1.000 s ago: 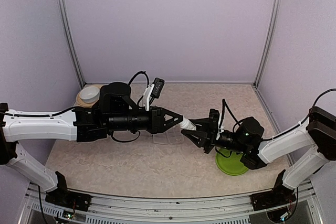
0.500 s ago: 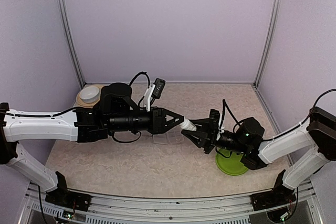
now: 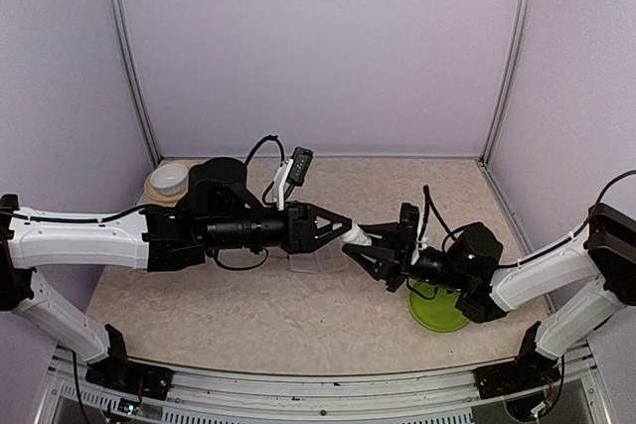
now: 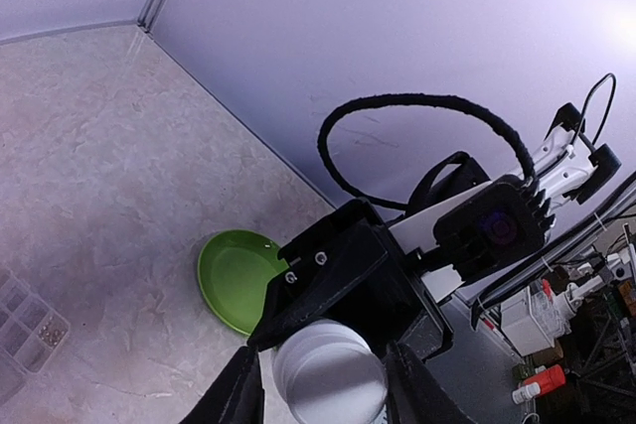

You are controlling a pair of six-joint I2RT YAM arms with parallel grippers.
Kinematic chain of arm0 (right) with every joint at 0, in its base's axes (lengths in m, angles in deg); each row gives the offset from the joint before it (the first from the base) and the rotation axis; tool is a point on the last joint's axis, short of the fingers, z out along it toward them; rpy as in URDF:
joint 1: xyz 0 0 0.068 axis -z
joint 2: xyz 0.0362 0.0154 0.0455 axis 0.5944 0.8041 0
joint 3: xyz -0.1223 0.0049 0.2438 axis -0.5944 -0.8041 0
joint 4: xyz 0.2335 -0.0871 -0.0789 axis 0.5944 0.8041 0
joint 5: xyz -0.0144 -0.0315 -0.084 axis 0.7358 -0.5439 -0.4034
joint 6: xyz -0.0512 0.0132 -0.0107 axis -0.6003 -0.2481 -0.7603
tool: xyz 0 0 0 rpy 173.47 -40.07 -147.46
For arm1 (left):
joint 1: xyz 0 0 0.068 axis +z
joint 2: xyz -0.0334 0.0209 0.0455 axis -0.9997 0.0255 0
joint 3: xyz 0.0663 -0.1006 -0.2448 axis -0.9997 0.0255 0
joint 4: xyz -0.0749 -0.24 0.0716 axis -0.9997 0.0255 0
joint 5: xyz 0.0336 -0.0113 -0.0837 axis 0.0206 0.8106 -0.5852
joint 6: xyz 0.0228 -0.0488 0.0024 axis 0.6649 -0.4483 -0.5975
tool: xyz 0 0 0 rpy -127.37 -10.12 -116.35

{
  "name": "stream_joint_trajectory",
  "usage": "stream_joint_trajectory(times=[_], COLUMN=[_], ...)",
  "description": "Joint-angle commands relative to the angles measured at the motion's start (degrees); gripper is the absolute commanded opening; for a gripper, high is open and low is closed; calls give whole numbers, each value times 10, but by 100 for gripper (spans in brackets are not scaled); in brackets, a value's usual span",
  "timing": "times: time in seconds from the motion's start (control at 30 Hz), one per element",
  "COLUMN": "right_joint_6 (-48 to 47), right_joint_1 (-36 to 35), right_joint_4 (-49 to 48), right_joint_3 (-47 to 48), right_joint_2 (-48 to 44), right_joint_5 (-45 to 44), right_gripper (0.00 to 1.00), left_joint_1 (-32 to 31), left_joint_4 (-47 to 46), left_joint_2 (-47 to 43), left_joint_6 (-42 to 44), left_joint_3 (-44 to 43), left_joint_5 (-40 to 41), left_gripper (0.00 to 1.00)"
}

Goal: Sort the pills into containers
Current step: Screw the lid of the pill bottle onto the pill bottle.

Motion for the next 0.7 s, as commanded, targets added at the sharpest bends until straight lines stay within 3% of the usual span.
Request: stream_joint_trajectory(times=[0.0,0.1,0.33,0.67], right_joint_6=[-1,-4,-7,14], right_joint_1=[-11,-13,-14,-13], right_joint_4=[-9,-2,7,26], right_joint_3=[20,23,31,42], right_joint_2=[0,3,12,8], right_joint_5=[0,-2,0,20], right_gripper=[0,0,0,0], left_joint_1=[0,0,1,4], left_joint_4=[14,26,36,24], left_joint_2=[-3,-9,-24,-26], left_joint_6=[8,14,22,50], left_joint_3=[7,8,10,17], left_joint_5=[2,17,22,6], left_gripper=[41,34,37,27])
